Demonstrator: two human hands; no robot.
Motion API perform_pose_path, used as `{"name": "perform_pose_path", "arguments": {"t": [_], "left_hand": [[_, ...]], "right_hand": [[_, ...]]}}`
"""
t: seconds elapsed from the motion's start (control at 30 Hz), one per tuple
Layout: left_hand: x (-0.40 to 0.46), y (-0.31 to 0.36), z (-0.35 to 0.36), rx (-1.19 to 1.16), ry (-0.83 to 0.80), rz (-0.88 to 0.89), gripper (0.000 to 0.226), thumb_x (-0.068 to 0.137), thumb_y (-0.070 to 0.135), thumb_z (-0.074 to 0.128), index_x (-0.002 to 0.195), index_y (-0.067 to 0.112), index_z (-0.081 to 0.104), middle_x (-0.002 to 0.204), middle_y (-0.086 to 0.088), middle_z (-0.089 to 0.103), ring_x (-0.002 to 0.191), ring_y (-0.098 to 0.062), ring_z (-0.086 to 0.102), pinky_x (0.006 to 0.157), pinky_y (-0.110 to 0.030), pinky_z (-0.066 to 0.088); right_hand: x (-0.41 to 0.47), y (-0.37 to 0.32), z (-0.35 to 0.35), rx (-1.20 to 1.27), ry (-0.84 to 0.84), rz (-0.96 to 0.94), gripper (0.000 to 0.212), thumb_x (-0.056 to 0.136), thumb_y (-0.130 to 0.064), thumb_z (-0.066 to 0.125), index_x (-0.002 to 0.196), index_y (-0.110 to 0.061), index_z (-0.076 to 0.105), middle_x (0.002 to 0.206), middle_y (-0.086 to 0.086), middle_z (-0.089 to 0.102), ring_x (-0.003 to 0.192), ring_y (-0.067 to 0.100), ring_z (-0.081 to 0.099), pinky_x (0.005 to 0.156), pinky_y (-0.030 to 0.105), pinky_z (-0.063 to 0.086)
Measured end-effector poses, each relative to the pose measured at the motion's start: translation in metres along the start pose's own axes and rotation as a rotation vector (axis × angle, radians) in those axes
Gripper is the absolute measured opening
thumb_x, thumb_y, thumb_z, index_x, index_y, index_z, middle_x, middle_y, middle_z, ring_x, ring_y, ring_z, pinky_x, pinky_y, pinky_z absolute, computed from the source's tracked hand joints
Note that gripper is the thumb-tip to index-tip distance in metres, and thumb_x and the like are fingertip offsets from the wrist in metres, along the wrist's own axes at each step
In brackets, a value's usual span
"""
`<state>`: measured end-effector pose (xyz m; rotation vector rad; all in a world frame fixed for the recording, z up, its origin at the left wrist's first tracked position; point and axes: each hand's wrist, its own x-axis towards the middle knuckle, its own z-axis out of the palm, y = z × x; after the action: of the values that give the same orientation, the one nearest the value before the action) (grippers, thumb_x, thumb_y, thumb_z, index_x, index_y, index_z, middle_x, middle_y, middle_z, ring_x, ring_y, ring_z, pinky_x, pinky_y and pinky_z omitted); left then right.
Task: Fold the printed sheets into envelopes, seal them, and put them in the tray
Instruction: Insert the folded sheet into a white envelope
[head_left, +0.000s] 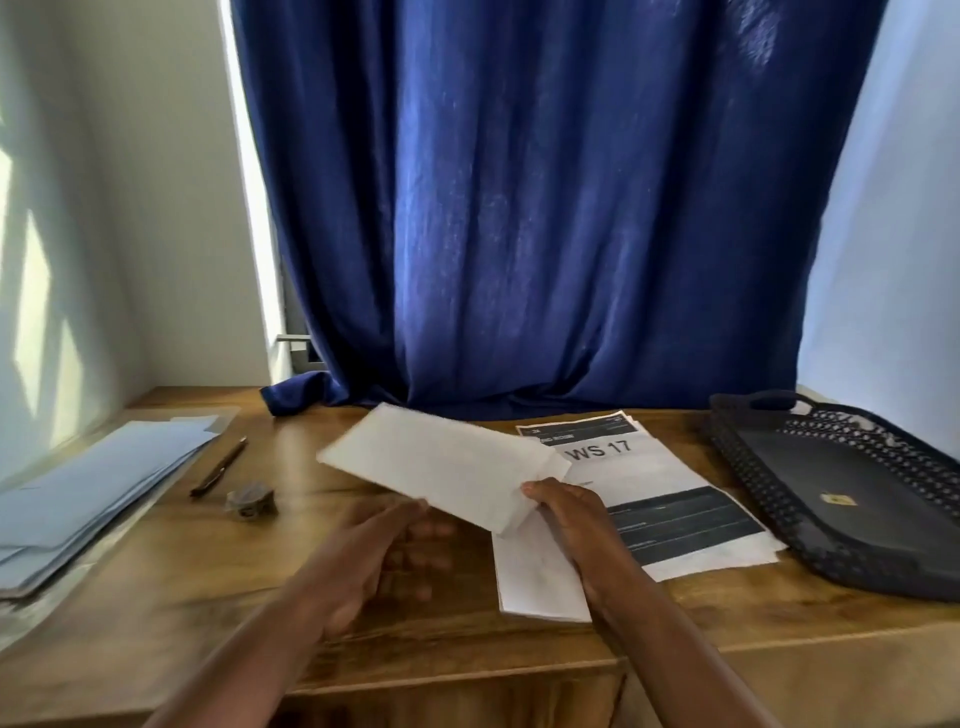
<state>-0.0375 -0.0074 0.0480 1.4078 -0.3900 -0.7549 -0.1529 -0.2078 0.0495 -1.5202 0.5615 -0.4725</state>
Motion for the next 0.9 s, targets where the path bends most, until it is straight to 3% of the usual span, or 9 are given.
{"name": "perform_pose_path", "arguments": {"t": [0.1,0.17,0.23,0.33,0.47,0.53,0.67,0.77,0.9], "left_hand": [[0.003,0.010,0.004,0.423,-0.228,-0.166,0.034,0.100,0.039,0.064,0.118,0.009,0.064,0.105,-0.009,0.079,0.087,-0.032,0.078,0.049,-0.031,0.059],[0.011,0.017,0.008,0.655,-0.251,0.022,0.023,0.097,0.038,0.069,0.108,0.017,0.069,0.096,-0.002,0.080,0.079,-0.024,0.078,0.047,-0.028,0.055],[0.022,0.024,0.010,0.831,-0.185,0.368,0.016,0.088,0.037,0.079,0.101,0.032,0.073,0.093,0.010,0.079,0.081,-0.013,0.075,0.058,-0.029,0.059],[0.042,0.035,0.011,1.085,-0.171,0.761,0.065,0.072,0.058,0.087,0.129,0.047,0.058,0.125,0.031,0.060,0.118,0.005,0.053,0.096,-0.014,0.044],[0.074,0.040,0.017,1.363,-0.430,0.741,0.119,0.061,0.074,0.083,0.152,0.054,0.009,0.154,0.032,0.016,0.134,0.025,0.001,0.108,-0.003,-0.003],[0.087,0.032,0.019,1.414,-0.451,0.712,0.126,0.061,0.073,0.083,0.152,0.057,-0.003,0.155,0.035,0.007,0.140,0.018,-0.002,0.115,-0.010,-0.004],[0.099,0.019,0.018,1.426,-0.399,0.735,0.124,0.061,0.078,0.078,0.146,0.067,-0.012,0.157,0.023,0.016,0.146,-0.009,0.020,0.123,-0.042,0.026],[0.099,0.014,0.019,1.434,-0.309,0.867,0.122,0.061,0.084,0.072,0.151,0.061,-0.007,0.153,0.013,0.025,0.140,-0.016,0.029,0.117,-0.046,0.034],[0.093,0.009,0.021,1.449,-0.219,0.996,0.122,0.062,0.084,0.071,0.158,0.048,0.003,0.151,0.006,0.027,0.135,-0.018,0.027,0.114,-0.041,0.027]], "right_hand": [[0.009,0.003,-0.016,-0.025,0.048,0.059,0.008,0.094,-0.028,0.062,0.099,-0.026,0.067,0.097,-0.001,0.074,0.088,0.018,0.068,0.063,0.027,0.046],[0.012,0.006,-0.019,-0.015,0.058,0.075,0.012,0.093,-0.025,0.061,0.103,-0.023,0.067,0.101,0.002,0.073,0.092,0.020,0.067,0.063,0.029,0.047],[0.015,0.009,-0.019,-0.004,0.064,0.080,0.011,0.092,-0.023,0.061,0.101,-0.023,0.066,0.098,0.001,0.073,0.092,0.021,0.067,0.063,0.029,0.047],[0.016,0.014,-0.016,-0.041,0.061,0.056,0.008,0.090,-0.024,0.065,0.098,-0.025,0.066,0.090,-0.005,0.074,0.088,0.018,0.068,0.062,0.027,0.049],[0.016,0.019,-0.017,-0.056,0.076,0.029,0.014,0.082,-0.024,0.075,0.095,-0.022,0.072,0.085,-0.003,0.077,0.085,0.019,0.073,0.065,0.029,0.055],[0.016,0.020,-0.017,-0.078,0.083,0.028,0.006,0.084,-0.022,0.076,0.088,-0.019,0.074,0.078,-0.003,0.077,0.074,0.014,0.073,0.058,0.025,0.056],[0.016,0.022,-0.014,-0.105,0.060,-0.016,0.006,0.084,-0.025,0.081,0.081,-0.020,0.078,0.075,-0.011,0.077,0.069,0.005,0.073,0.051,0.015,0.052],[0.016,0.024,-0.010,-0.118,0.072,-0.023,0.012,0.082,-0.031,0.083,0.092,-0.025,0.078,0.085,-0.015,0.078,0.080,0.007,0.074,0.061,0.019,0.055],[0.018,0.027,-0.005,-0.140,0.060,-0.030,0.029,0.079,-0.045,0.081,0.104,-0.033,0.073,0.093,-0.022,0.077,0.087,0.002,0.072,0.072,0.022,0.051]]}}
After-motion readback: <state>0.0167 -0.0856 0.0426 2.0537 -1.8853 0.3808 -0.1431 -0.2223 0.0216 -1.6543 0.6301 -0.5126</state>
